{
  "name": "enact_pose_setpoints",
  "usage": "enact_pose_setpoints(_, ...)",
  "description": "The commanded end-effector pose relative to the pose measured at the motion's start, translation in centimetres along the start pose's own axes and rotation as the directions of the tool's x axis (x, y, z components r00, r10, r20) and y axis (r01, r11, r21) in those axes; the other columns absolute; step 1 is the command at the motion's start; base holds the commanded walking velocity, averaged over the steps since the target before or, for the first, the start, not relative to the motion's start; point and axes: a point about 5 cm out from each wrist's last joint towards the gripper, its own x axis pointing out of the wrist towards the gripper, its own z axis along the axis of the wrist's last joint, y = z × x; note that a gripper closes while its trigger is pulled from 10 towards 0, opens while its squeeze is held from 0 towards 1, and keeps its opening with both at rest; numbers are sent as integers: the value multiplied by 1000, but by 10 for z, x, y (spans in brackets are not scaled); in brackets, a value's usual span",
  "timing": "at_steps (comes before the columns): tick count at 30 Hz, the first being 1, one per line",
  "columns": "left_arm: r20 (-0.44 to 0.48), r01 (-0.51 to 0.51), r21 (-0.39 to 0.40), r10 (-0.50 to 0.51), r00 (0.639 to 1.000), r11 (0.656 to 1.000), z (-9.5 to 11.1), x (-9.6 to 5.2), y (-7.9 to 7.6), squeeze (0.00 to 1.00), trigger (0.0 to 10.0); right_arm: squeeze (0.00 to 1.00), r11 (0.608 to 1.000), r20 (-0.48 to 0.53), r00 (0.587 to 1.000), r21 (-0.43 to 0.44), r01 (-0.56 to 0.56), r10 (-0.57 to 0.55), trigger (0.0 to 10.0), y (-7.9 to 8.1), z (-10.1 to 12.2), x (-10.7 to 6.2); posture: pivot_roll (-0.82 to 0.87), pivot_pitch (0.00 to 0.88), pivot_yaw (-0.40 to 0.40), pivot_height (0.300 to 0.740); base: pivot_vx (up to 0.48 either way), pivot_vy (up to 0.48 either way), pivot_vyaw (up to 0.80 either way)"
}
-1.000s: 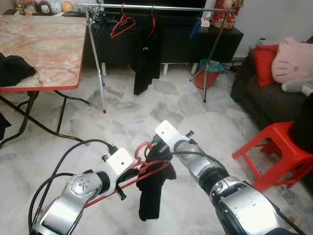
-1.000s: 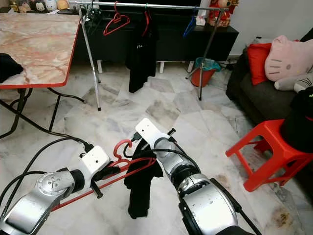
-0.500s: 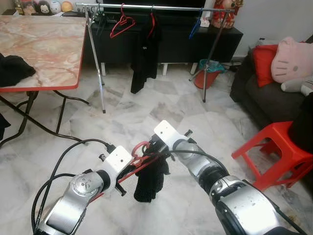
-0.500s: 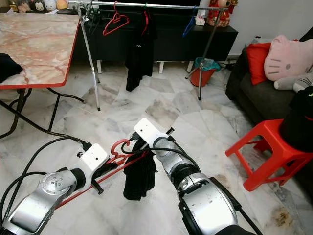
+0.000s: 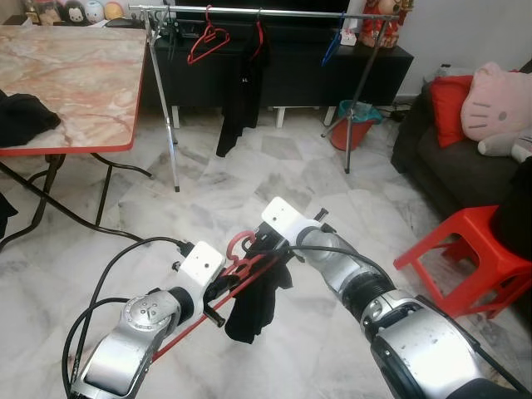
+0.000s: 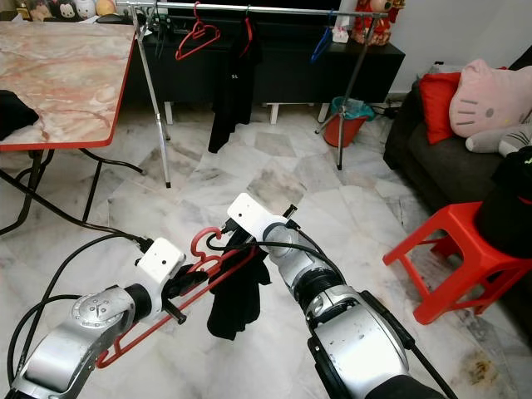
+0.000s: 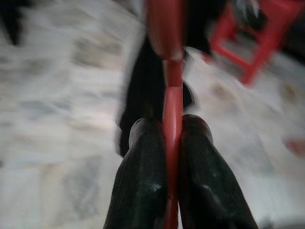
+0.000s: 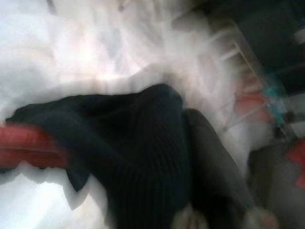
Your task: Hang hanger
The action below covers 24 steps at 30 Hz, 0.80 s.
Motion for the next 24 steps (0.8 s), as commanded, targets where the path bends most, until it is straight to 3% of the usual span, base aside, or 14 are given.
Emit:
enact_pose_setpoints(1, 91, -110, 14, 109, 990, 994, 24, -7, 19, 0, 10000, 0, 1000, -31, 999, -11, -28, 27, 10000, 6, -9, 0, 170, 40, -143, 740, 0, 0, 0)
enact_pose_setpoints(9, 56, -258, 22, 257, 965, 966, 22, -10, 36, 0, 10000, 0, 999, -34, 999, -12, -33, 32, 10000, 6, -9, -1, 170, 40, -143, 740, 0, 0, 0)
enact_pose_setpoints(13, -17, -241, 47, 242, 970, 969, 13, -9, 34, 0, 10000, 0, 999, -30, 999, -13, -34, 33, 10000, 6, -8, 0, 170, 40, -143, 740, 0, 0, 0)
enact_pose_setpoints(18, -56, -187, 45, 189, 980, 981, 8, -5, 23, 0, 10000, 0, 996, -15, 996, -12, -85, 85, 10000, 13, -2, 0, 170, 42, -142, 740, 0, 0, 0)
enact_pose_setpoints(24, -60, -209, 25, 210, 976, 978, 9, -4, 23, 0, 10000, 0, 994, -15, 994, -2, -110, 110, 10000, 16, -1, 0, 170, 42, -142, 740, 0, 0, 0)
